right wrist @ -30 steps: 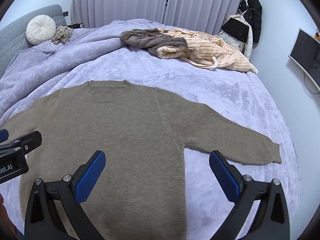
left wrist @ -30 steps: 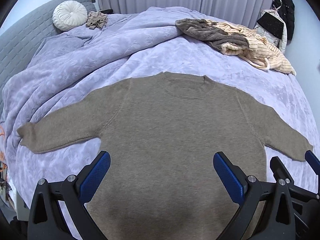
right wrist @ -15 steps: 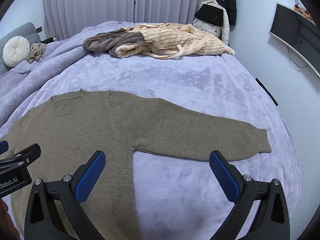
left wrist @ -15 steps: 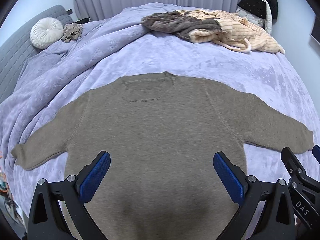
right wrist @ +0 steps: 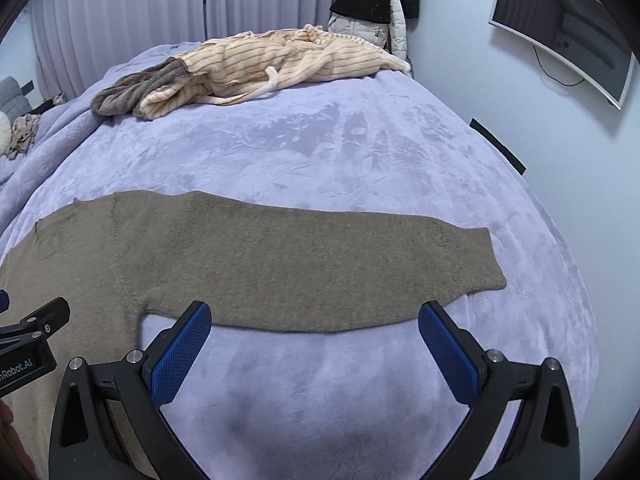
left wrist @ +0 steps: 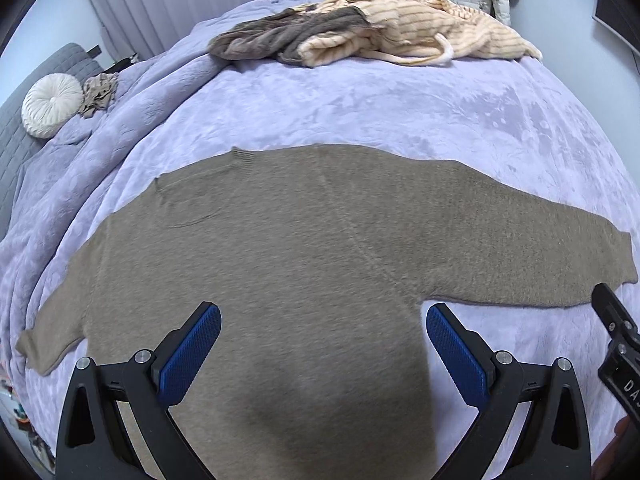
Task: Fold small clothes
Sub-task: 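Grasp the sweater's sleeve cuff with the right gripper, then lift the held sleeve and carry it across the sweater body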
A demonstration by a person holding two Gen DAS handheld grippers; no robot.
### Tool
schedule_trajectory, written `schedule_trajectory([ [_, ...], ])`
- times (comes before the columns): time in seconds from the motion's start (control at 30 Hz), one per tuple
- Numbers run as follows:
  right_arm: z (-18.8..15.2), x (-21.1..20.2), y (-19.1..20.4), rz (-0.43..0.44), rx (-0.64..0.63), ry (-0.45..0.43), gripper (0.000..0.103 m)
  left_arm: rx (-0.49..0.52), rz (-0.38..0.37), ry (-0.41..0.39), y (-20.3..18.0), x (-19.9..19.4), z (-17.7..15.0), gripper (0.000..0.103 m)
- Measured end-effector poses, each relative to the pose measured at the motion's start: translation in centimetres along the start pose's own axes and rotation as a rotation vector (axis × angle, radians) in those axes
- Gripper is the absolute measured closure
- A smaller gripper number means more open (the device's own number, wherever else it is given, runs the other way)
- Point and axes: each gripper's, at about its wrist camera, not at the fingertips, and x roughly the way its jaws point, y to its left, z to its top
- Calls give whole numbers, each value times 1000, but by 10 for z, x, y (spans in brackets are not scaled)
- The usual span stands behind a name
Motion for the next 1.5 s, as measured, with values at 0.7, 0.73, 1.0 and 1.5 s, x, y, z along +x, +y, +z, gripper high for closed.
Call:
schedule_trajectory([
  [0.7, 17, 125, -152, 70, 320, 81, 43, 74, 31, 43, -63, 50, 32, 0],
  [0.73, 19, 126, -152, 79, 318, 78, 58, 64, 33, 44, -62, 53, 36, 0],
  [1.0, 12, 88, -165, 122, 330, -63, 96, 34, 66, 57, -57, 79, 58, 0],
  [1.5, 25, 38, -149, 50, 250, -134, 96, 90, 54, 54, -36, 64, 44, 0],
])
